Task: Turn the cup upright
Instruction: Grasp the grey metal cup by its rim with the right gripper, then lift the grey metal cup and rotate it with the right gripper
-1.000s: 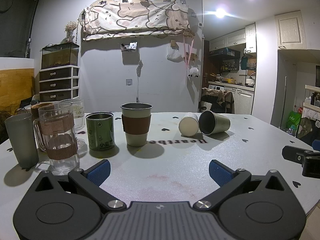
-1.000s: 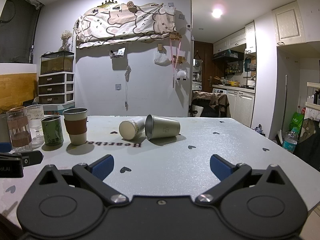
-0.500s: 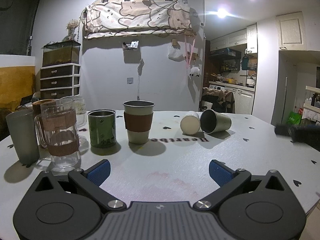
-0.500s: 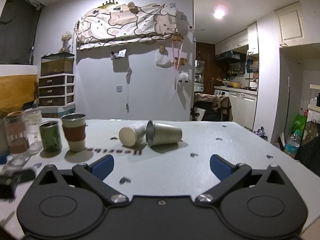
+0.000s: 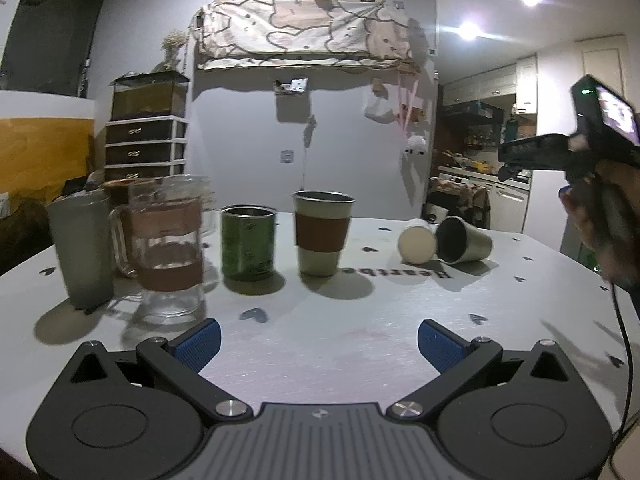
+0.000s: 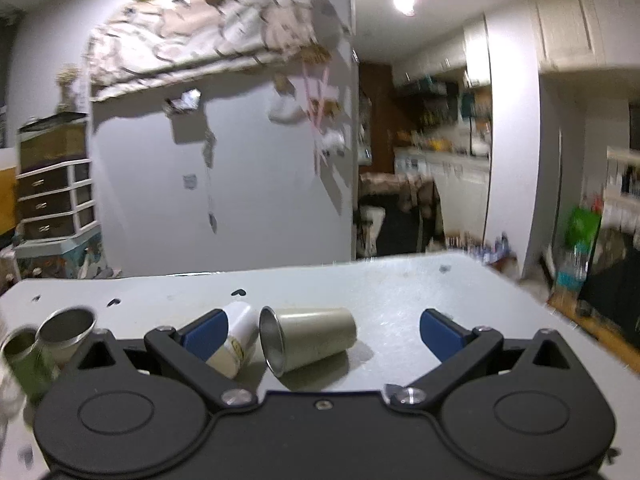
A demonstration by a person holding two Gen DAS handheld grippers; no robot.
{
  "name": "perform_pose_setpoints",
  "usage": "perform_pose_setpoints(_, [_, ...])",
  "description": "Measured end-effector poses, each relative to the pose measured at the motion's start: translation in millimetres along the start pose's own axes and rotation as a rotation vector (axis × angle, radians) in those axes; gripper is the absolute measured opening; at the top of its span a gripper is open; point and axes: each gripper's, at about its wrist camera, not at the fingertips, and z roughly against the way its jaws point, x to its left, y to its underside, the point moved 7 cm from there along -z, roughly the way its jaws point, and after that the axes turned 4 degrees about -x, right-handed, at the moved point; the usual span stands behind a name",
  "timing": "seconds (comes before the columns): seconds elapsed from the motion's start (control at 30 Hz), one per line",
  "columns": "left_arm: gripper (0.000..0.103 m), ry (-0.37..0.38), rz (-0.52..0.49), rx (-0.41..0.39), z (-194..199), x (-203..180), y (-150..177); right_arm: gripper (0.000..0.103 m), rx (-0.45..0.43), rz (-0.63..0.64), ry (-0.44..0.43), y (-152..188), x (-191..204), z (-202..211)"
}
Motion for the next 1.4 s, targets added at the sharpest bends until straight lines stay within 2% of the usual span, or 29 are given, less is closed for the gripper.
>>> perform_pose_setpoints(0.27, [0.103, -0.045, 0.036, 0.036, -10, 29, 11, 0.1, 0.247, -0.341, 0.058, 1, -7, -95])
perform_pose_setpoints(0.5, [0.103, -0.078, 0.061, 0.071, -22, 49, 19, 0.096, 0.411, -0.739, 0.124, 36, -14, -155])
perform_pose_setpoints(0.6, [0.103, -0.092, 0.069, 0.088, -28, 56, 21, 0.096, 0.469, -0.848, 0.147, 53, -11, -175])
perform_pose_setpoints(0.77, [0.103, -0.106, 0.076, 0.11, -35, 64, 24, 0.095, 0.513, -0.872, 0.181, 69, -1, -194])
perform_pose_setpoints(0.83, [0.103, -0.105, 0.078, 0.116, -36, 64, 25, 0.09, 0.526, -0.875, 0.192, 74, 0, -199])
perform_pose_setpoints(0.87, [0.103, -0.101, 0.078, 0.114, -36, 63, 24, 0.083, 0.526, -0.885, 0.177, 74, -2, -200])
perform_pose_setpoints(0.9, [0.103, -0.1, 0.073, 0.111, -36, 62, 24, 0.081, 0.533, -0.891, 0.166, 76, -1, -200])
perform_pose_setpoints(1.07, [0.103, -0.095, 0.07, 0.112, -35, 58, 23, 0.081, 0.551, -0.869, 0.059, 80, -5, -193])
perform_pose_setpoints(1.2, [0.103, -0.086, 0.068, 0.103, -30, 53, 21, 0.08, 0.579, -0.831, -0.02, 86, -6, -167])
perform_pose_setpoints(1.4, [0.103, -0.082, 0.063, 0.078, -18, 45, 18, 0.08, 0.608, -0.782, -0.153, 107, -5, -107])
